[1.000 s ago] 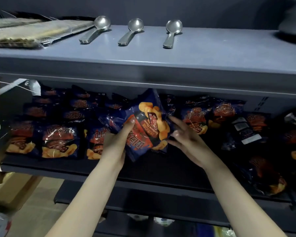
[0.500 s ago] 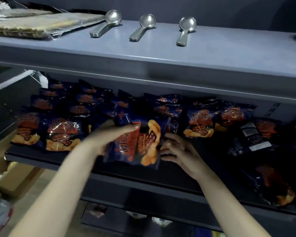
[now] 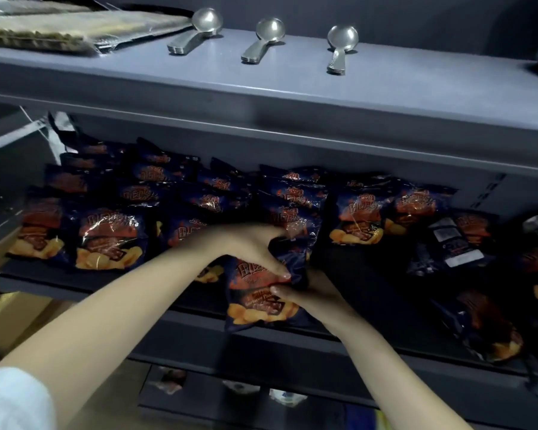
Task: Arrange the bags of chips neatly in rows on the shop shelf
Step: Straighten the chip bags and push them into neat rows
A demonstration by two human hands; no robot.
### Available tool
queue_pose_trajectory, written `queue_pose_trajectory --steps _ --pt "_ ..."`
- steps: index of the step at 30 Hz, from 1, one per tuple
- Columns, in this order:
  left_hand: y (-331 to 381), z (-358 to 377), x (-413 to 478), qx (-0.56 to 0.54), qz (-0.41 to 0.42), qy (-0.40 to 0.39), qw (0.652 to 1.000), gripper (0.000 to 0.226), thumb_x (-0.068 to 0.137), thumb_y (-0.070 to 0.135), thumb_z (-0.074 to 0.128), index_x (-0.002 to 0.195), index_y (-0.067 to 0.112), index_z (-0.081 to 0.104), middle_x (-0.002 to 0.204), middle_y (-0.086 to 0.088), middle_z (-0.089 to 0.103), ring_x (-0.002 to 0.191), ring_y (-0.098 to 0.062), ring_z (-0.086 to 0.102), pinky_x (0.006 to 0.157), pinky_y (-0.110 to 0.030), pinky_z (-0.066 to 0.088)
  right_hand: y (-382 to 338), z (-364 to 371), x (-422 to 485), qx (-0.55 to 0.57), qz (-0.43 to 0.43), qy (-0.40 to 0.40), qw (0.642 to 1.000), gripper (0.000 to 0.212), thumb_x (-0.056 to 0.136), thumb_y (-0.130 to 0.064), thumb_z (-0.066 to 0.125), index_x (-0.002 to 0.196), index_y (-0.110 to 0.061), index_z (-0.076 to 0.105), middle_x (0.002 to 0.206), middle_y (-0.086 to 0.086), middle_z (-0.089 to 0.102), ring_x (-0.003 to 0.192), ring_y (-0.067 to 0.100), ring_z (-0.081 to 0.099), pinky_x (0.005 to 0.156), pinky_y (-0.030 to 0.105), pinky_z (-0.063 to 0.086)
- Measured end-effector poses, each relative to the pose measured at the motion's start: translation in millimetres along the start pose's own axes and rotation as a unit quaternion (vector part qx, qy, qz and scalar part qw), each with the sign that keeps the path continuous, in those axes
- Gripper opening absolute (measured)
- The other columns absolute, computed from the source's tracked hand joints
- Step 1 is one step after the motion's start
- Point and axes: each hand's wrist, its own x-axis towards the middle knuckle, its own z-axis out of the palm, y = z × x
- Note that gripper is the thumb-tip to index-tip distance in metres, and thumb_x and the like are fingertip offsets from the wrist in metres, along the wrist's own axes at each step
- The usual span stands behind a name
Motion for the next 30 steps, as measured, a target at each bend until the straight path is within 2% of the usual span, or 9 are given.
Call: queue_pose_trajectory --steps 2,5,8,10,14,16,20,27,30 --pt "1 5 -6 0.037 0.039 0.109 0.993 0.075 0.078 0.046 0.069 0.141 0.025 0.033 0.140 0.002 0.047 0.121 -0.015 0.048 0.100 -0.028 0.042 3 -2 1 -0.003 -0.014 0.050 0.999 0.047 0.078 -0.021 0.073 0.120 -0.029 0.053 0.117 -0.009 0.064 0.111 -0.001 0.057 0.091 0.012 0.043" --pt "4 24 -24 0.101 0.079 0.312 0.941 0.057 0.085 0.042 0.060 0.136 0.030 0.037 0.138 0.006 0.047 0.124 -0.016 0.046 0.101 -0.031 0.042 9 -2 2 0.027 -0.015 0.126 0.992 0.054 0.078 -0.018 0.075 0.125 -0.026 0.049 0.119 -0.009 0.063 0.114 0.003 0.057 0.096 0.018 0.044" --pt "1 73 -38 0.042 0.090 0.410 0.907 0.047 0.083 0.035 0.059 0.128 0.027 0.045 0.133 0.004 0.049 0.122 -0.018 0.047 0.098 -0.037 0.046 19 6 0 0.044 -0.010 0.157 0.987 0.055 0.081 -0.013 0.072 0.130 -0.021 0.048 0.120 -0.005 0.064 0.114 0.005 0.058 0.098 0.025 0.046" --pt "-10 110 -35 0.056 0.092 0.404 0.908 0.054 0.076 0.026 0.067 0.126 0.024 0.045 0.137 -0.003 0.047 0.125 -0.025 0.047 0.094 -0.042 0.050 23 9 1 0.029 0.012 0.179 0.983 0.050 0.082 -0.019 0.073 0.127 -0.023 0.051 0.117 -0.006 0.066 0.111 0.006 0.060 0.099 0.030 0.047" --pt "-29 142 -15 0.131 0.074 0.371 0.916 0.080 0.067 0.011 0.076 0.137 0.018 0.038 0.151 -0.014 0.028 0.136 -0.037 0.030 0.099 -0.053 0.043 23 18 9 -0.054 0.052 0.272 0.960 0.046 0.079 -0.033 0.073 0.116 -0.032 0.046 0.104 -0.020 0.061 0.092 -0.007 0.057 0.074 0.002 0.043" --pt "-34 144 -9 0.125 0.093 0.373 0.915 0.088 0.065 0.003 0.076 0.140 0.018 0.033 0.152 -0.016 0.022 0.140 -0.036 0.021 0.104 -0.054 0.037 25 27 11 -0.089 0.031 0.337 0.937 0.054 0.080 -0.030 0.073 0.125 -0.026 0.044 0.107 -0.016 0.058 0.095 -0.006 0.055 0.076 0.000 0.040" --pt "-37 145 -3 0.089 0.091 0.380 0.916 0.097 0.065 -0.003 0.076 0.145 0.020 0.025 0.154 -0.013 0.016 0.143 -0.032 0.010 0.110 -0.052 0.025 35 38 12 -0.120 -0.007 0.401 0.908 0.063 0.084 -0.030 0.067 0.138 -0.010 0.040 0.130 0.001 0.054 0.121 0.007 0.048 0.093 0.002 0.033" --pt "-41 142 6 0.076 0.109 0.345 0.929 0.086 0.073 0.003 0.073 0.144 0.018 0.026 0.157 -0.008 0.004 0.145 -0.029 -0.002 0.112 -0.047 0.006 36 36 6 -0.083 -0.031 0.382 0.920 0.067 0.086 -0.006 0.062 0.144 -0.023 0.033 0.139 -0.007 0.049 0.129 0.003 0.044 0.106 0.031 0.041" --pt "-44 144 8 0.094 0.111 0.339 0.929 0.081 0.075 0.005 0.069 0.143 0.019 0.029 0.157 -0.009 0.000 0.144 -0.030 -0.005 0.111 -0.047 0.004 38 38 7 -0.098 -0.030 0.387 0.916 0.069 0.087 -0.002 0.060 0.145 -0.024 0.030 0.141 -0.006 0.047 0.131 0.004 0.042 0.108 0.032 0.040"
